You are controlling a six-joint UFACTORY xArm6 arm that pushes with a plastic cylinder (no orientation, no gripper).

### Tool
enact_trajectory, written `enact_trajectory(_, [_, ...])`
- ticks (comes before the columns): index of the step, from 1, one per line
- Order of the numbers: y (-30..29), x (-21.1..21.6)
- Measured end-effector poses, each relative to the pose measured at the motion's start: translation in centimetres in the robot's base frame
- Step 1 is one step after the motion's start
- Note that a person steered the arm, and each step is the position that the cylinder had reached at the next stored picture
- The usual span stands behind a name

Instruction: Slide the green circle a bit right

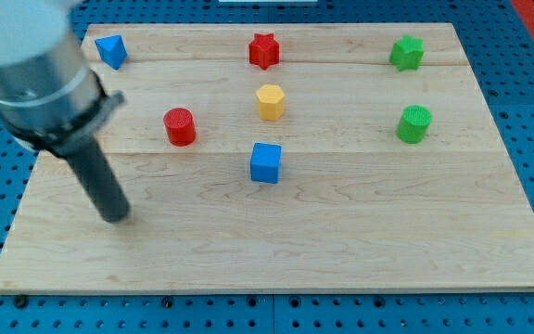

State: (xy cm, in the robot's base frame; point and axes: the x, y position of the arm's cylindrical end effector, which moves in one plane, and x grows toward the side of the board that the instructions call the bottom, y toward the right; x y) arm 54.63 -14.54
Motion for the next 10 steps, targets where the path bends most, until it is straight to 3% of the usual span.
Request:
enact_trajectory(3, [30.2,-0.4])
enact_trajectory(4, [32.0,-4.5])
enact_trajectory(6, [29.9,-10.9])
enact_trajectory(8, [27.0,-12.1])
enact_trajectory(10, [31.2,-13.5])
